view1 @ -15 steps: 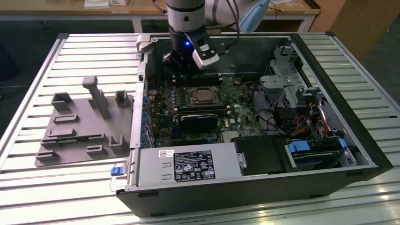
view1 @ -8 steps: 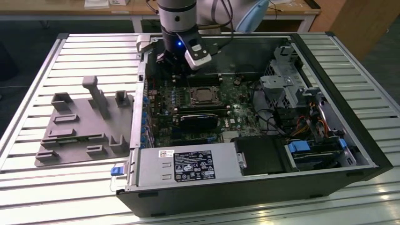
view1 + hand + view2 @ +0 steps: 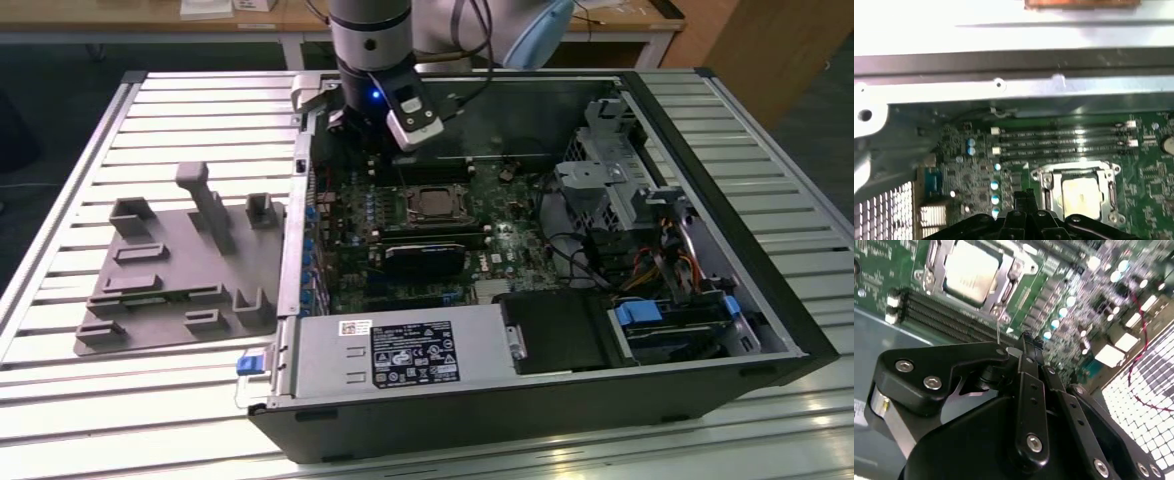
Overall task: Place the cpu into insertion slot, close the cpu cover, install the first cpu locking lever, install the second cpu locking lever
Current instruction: 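Install the first cpu locking lever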
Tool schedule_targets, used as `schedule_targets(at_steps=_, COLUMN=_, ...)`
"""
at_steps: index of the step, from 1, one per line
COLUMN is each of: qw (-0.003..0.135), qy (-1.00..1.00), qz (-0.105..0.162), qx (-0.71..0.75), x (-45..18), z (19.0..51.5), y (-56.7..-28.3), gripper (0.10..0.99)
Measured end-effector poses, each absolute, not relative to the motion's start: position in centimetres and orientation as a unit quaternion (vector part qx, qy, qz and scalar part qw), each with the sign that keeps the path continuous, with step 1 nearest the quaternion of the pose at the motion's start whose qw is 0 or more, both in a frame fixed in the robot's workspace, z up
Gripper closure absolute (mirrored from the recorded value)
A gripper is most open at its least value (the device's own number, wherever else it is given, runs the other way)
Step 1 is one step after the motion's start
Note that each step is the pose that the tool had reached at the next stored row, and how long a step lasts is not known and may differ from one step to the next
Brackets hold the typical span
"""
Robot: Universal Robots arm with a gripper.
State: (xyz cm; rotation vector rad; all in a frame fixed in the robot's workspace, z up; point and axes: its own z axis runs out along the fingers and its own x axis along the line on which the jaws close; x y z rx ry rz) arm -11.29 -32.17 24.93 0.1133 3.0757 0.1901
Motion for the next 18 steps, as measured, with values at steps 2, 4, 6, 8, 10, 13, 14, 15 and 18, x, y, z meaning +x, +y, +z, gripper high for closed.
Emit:
schedule_targets(at_steps=2, qw=0.029, qy=0.996, qz=0.073, qx=0.037, x=-11.41, z=24.93, y=-32.18, gripper=0.984)
schedule_targets(at_steps=4, qw=0.028, qy=0.995, qz=0.086, qx=0.037, x=-11.43, z=24.92, y=-32.17, gripper=0.984)
schedule_targets(at_steps=6, qw=0.028, qy=0.994, qz=0.099, qx=0.038, x=-11.45, z=24.92, y=-32.18, gripper=0.984)
schedule_targets(at_steps=8, qw=0.027, qy=0.993, qz=0.109, qx=0.038, x=-11.46, z=24.93, y=-32.18, gripper=0.984)
schedule_targets(at_steps=10, qw=0.027, qy=0.992, qz=0.115, qx=0.038, x=-11.46, z=24.93, y=-32.18, gripper=0.984)
schedule_targets(at_steps=13, qw=0.027, qy=0.991, qz=0.125, qx=0.038, x=-11.46, z=24.92, y=-32.18, gripper=0.984)
schedule_targets(at_steps=14, qw=0.027, qy=0.991, qz=0.128, qx=0.039, x=-11.47, z=24.92, y=-32.18, gripper=0.984)
schedule_targets(at_steps=15, qw=0.027, qy=0.991, qz=0.128, qx=0.039, x=-11.45, z=24.91, y=-32.18, gripper=0.984)
schedule_targets(at_steps=18, qw=0.027, qy=0.991, qz=0.128, qx=0.039, x=-11.14, z=24.90, y=-32.18, gripper=0.984)
